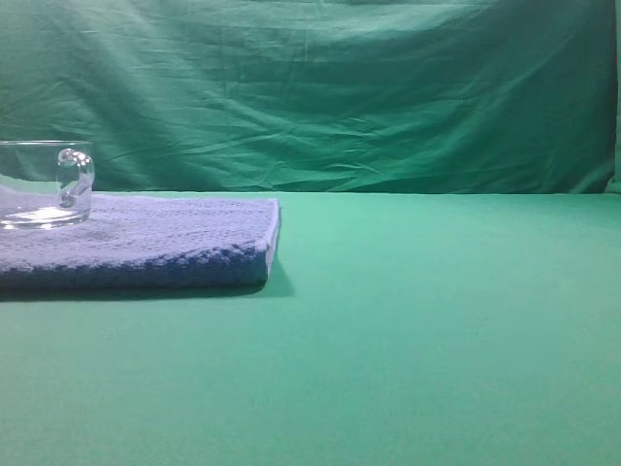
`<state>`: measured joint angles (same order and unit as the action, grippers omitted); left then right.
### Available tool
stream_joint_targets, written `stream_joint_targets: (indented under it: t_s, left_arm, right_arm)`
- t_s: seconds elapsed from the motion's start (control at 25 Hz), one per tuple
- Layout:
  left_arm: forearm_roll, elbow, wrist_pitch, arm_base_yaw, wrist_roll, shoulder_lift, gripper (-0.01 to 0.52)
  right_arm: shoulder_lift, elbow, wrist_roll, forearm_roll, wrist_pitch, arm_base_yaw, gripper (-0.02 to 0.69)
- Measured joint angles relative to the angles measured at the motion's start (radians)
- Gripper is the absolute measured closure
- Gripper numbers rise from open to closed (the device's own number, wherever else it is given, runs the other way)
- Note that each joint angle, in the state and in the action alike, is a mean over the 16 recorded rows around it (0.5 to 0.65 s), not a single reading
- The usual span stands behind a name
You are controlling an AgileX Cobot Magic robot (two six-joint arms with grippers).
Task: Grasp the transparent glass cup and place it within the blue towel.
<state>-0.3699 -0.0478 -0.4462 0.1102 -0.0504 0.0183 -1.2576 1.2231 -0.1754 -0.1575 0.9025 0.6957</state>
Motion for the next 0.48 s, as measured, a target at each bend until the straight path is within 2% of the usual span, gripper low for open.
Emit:
stream_joint_targets:
  t_s: [0.48]
  left_arm:
    - [0.0, 0.0, 0.0, 0.0, 0.001, 0.0, 0.514]
  right_arm:
    - [0.165, -0.174, 0.058, 0.095, -0.056, -0.003, 0.665]
